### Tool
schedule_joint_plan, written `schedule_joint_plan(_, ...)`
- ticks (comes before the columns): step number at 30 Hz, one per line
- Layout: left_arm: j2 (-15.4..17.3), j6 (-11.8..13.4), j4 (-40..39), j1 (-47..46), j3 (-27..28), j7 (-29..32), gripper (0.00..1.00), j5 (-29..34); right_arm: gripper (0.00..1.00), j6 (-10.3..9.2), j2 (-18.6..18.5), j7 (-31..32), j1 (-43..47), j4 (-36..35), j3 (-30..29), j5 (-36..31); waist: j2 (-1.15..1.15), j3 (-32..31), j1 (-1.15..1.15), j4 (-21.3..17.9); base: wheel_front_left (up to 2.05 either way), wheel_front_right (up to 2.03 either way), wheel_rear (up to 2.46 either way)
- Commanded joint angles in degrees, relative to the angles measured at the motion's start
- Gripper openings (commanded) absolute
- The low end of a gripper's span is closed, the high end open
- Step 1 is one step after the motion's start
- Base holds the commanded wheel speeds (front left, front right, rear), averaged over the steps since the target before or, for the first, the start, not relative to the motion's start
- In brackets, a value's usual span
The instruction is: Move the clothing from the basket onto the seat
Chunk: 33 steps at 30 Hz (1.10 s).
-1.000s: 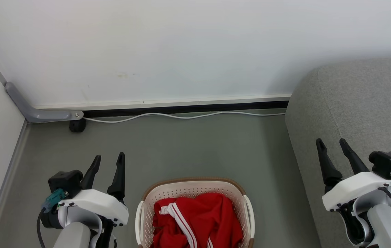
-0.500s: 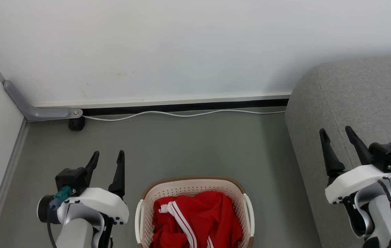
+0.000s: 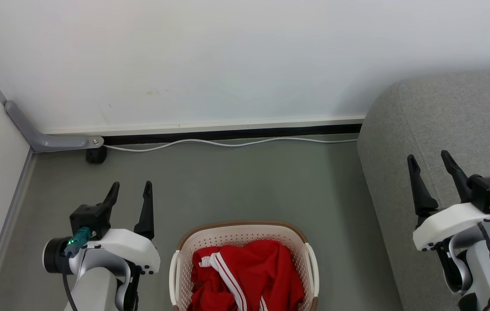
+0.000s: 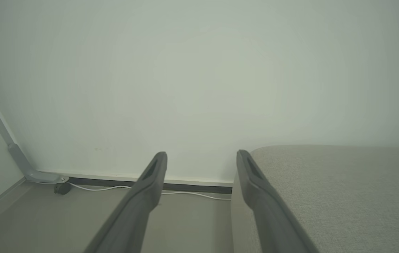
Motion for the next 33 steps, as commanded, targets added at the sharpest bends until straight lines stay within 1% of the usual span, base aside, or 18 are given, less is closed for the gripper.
schedule_joint_plan(1,1.3,0.6,-1.2,-2.0,1.7,-0.8,1.0,-0.4,1.0,0.24,-0.1,-0.8,-1.3,-1.2,0.5,-0.4,0.0,-0.1,0.0,0.0,0.0,0.0,0.0)
schedule_joint_plan(11,1.3,0.6,-1.2,-0.9,0.7,-0.8,1.0,-1.5,1.0,0.24,0.1,-0.8,-0.6,-1.6,0.3,-0.4,0.0,-0.3,0.0,0.1,0.0,0.0,0.0)
schedule_joint_plan(15,1.3,0.5,-1.2,-0.8,-0.3,-0.8,1.0,-1.5,1.0,0.24,-0.1,-0.8,-1.0,-2.9,0.3,-0.3,0.0,1.1,0.0,0.0,0.0,0.0,0.0)
schedule_joint_plan(23,1.3,1.1,-1.0,-2.6,-3.2,-0.8,1.0,-3.5,1.0,0.24,-0.6,-0.8,-3.3,-7.5,-0.3,-0.4,0.0,7.9,0.0,-0.2,0.0,0.0,0.0)
schedule_joint_plan(33,1.3,2.7,-0.6,-7.6,-9.0,-0.8,1.0,-8.2,1.0,0.24,-2.0,-0.8,-8.9,-13.5,-1.6,0.0,0.0,20.7,0.0,-0.8,0.0,0.0,0.0)
